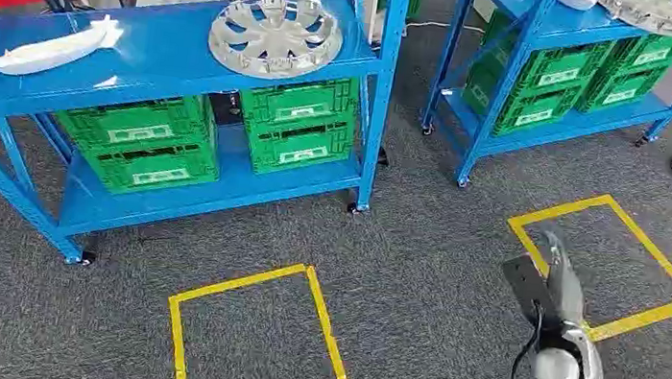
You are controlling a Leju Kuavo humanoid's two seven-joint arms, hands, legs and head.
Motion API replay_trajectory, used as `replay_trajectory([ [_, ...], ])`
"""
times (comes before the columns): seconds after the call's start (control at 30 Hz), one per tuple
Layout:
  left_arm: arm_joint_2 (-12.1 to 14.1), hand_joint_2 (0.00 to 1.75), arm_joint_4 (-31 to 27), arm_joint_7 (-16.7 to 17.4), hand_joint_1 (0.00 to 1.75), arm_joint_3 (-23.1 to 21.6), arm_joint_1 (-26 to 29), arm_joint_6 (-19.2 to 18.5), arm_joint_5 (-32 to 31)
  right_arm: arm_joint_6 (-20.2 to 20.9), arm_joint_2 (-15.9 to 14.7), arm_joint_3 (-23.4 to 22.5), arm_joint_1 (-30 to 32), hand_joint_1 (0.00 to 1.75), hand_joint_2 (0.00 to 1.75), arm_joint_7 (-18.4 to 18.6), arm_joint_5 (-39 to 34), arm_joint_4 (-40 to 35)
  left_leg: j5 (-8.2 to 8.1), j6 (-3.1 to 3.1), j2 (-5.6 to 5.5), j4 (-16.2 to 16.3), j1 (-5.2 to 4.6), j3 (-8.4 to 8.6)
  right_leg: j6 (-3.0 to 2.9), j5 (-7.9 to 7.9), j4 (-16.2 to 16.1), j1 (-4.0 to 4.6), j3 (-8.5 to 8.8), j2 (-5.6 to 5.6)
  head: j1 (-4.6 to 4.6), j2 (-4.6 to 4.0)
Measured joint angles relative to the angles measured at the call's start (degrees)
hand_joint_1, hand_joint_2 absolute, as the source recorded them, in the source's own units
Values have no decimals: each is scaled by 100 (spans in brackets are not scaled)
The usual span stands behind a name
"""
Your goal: Take the parts from the cabinet and place them on the table.
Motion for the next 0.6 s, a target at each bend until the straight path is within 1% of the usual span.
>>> replay_trajectory([
  [0.03,-11,0,7,-2,0,44,-12,9,-20,-2,-61,151,-88,0,0,2,35,-111,0,0,0,0,0,1,0,0,0,0,0,1,0,0],
  [0.07,-20,0,13,-9,0,81,-24,11,-39,-11,-116,295,-193,0,175,11,68,-194,0,0,2,0,0,1,0,0,0,0,-1,3,0,0],
  [0.23,-48,0,35,-37,0,225,-53,31,-52,-57,-377,982,-824,0,175,131,353,-476,4,3,-2,0,0,4,1,1,0,0,0,1,0,0],
  [0.37,-55,0,46,-107,0,299,-53,61,-55,-40,-659,1445,-1230,0,175,223,622,-609,4,3,-3,0,0,4,1,1,0,0,0,0,0,0],
  [0.47,-57,0,48,-175,0,354,-56,92,-61,118,-901,1801,-1387,0,175,148,758,-640,4,3,-4,0,0,9,1,1,-1,1,1,-1,2,0],
  [0.6,-57,0,50,-221,0,389,-57,144,-37,230,-1060,2179,-1456,0,175,-155,706,-631,3,4,-2,0,0,-2,1,1,-1,-1,-1,-1,0,0],
])
